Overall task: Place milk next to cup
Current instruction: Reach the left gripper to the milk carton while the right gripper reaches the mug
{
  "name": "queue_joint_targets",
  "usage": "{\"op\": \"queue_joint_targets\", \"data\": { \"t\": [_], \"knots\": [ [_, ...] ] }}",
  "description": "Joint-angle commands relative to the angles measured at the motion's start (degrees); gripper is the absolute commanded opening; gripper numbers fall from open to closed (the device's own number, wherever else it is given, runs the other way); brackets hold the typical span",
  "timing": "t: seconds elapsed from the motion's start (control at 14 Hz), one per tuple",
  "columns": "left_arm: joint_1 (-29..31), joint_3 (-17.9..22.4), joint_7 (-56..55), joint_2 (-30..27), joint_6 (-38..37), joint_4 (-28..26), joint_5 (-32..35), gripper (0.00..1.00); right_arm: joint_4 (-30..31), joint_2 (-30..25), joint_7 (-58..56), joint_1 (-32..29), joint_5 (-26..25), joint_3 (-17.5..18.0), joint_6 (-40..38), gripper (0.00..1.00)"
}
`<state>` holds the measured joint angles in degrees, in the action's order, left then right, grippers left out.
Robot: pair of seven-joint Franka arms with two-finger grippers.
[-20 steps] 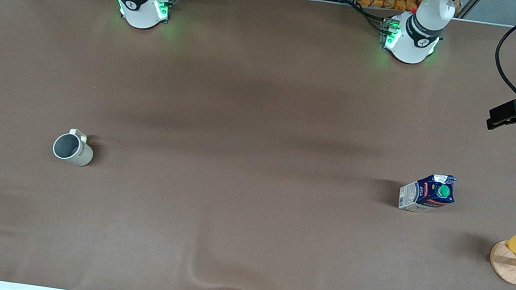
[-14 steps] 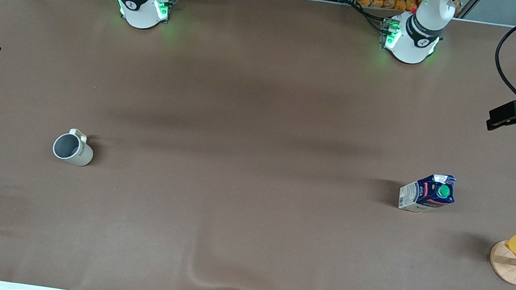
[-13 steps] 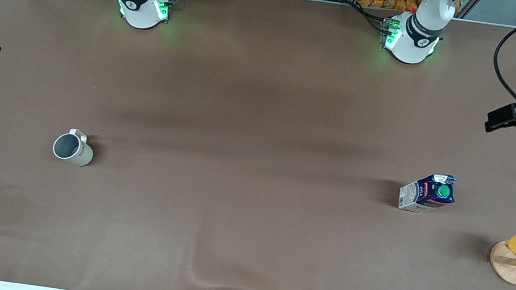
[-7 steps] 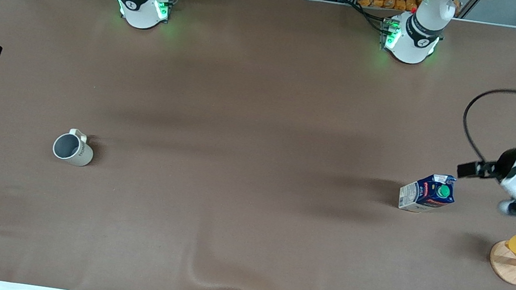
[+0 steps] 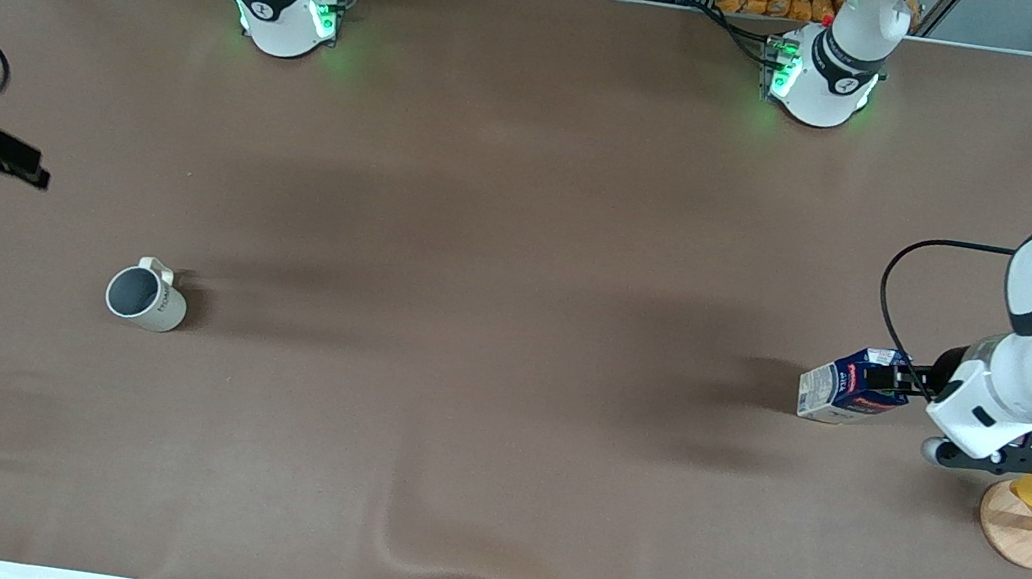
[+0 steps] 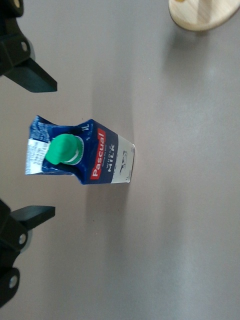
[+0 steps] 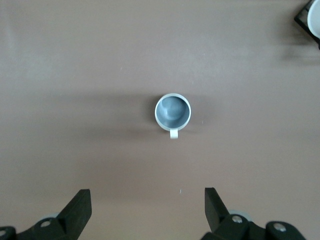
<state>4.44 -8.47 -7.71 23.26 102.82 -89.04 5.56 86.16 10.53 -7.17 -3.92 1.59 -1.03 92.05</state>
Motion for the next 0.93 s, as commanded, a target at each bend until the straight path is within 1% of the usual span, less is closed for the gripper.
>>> {"op": "queue_joint_targets", "data": {
  "t": [0.0, 0.07, 0.14, 0.36, 0.43, 0.57, 0.71, 0.86],
  "knots": [
    [0.8, -0.1, 1.6, -0.3, 1.8, -2.7, 1.6, 1.0, 9.7, -0.9, -1.3, -1.0, -0.3, 0.3, 10.4, 1.0],
    [0.8, -0.1, 1.7, -0.3, 1.9, -3.5, 1.7, 1.0, 11.6, 0.0, -3.0, -2.0, -0.3, 0.3, 13.6, 1.0],
    [0.8, -0.1, 1.9, -0.3, 1.9, -3.7, 1.7, 1.0, 11.7, 1.8, -5.6, -3.6, -0.3, 0.3, 15.0, 1.0],
    [0.8, -0.1, 1.9, -0.1, 1.9, -4.6, 1.6, 1.0, 11.7, 6.3, -9.3, -5.6, -0.3, 0.2, 17.3, 1.0],
    [0.8, -0.1, 1.9, 0.6, 2.0, -4.7, 1.6, 1.0, 11.7, 7.6, -9.4, -5.6, -0.4, 0.2, 18.0, 0.96],
    [0.9, -0.1, 1.9, 1.0, 2.6, -4.8, 1.6, 1.0, 11.7, 11.2, -10.7, -6.4, -0.4, 0.2, 21.8, 0.9],
    [0.7, 0.1, 1.9, 2.1, 3.0, -4.5, 1.7, 1.0, 11.7, 13.2, -11.4, -6.2, -0.3, 0.2, 22.9, 0.76],
    [1.3, 0.1, 1.9, 2.1, 3.3, -4.6, 1.7, 1.0, 11.7, 16.7, -11.8, -6.4, -0.3, 0.3, 26.5, 0.72]
  ]
}}
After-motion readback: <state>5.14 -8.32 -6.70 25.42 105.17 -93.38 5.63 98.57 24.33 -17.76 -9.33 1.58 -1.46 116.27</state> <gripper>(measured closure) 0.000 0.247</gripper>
